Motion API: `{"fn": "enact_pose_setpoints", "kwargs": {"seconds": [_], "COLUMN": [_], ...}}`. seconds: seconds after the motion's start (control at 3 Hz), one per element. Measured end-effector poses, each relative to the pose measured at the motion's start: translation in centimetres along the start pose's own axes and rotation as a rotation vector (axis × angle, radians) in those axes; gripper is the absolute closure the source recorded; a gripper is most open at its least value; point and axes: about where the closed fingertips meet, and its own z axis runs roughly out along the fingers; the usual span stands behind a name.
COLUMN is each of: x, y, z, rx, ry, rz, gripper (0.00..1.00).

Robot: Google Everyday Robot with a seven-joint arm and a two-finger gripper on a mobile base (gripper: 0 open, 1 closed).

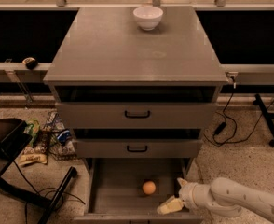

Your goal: Place orange into bottom drawer

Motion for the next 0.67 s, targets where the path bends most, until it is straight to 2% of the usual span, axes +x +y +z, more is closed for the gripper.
{"fn": "enact_pose_setpoints", "kwargs": {"seconds": [0.33, 0.67], "x": [-1.9, -3.7], "y": [4.1, 7.7], "z": [-3.7, -5.8], "rx": [0.006, 0.034], "ry": [0.078, 0.180], "rz": [-0.006, 0.035], "gripper": [0.00, 0.00]}}
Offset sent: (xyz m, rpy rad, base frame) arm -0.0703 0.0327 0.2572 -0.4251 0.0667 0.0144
